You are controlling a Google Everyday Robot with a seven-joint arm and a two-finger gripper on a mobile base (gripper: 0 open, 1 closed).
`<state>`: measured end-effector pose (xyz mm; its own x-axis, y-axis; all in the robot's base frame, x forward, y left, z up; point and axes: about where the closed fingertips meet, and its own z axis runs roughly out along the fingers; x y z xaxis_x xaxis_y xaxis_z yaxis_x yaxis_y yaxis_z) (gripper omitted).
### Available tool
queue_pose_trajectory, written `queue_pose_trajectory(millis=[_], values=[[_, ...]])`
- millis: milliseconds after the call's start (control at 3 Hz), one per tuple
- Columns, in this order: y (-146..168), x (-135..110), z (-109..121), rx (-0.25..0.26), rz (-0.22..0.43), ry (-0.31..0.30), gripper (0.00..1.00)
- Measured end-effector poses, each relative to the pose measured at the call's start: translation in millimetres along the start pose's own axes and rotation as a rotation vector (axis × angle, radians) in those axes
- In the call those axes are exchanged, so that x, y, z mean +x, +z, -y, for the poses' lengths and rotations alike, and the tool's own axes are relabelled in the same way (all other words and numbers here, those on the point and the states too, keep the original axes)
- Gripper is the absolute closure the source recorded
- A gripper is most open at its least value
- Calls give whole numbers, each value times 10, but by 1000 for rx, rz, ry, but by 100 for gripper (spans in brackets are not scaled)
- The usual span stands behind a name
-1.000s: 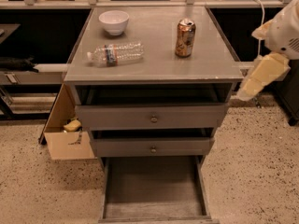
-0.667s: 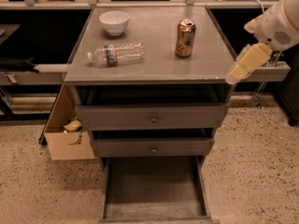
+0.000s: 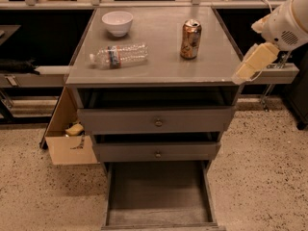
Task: Place orange can into bottom drawer
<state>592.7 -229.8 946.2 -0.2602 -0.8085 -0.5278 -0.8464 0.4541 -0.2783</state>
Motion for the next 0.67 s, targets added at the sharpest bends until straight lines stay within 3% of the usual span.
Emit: queue_pose_trajectory(millis=[333,667], values=[[62,-17,34,2,18,8,0],[364,-177,328,30,53,25,0]])
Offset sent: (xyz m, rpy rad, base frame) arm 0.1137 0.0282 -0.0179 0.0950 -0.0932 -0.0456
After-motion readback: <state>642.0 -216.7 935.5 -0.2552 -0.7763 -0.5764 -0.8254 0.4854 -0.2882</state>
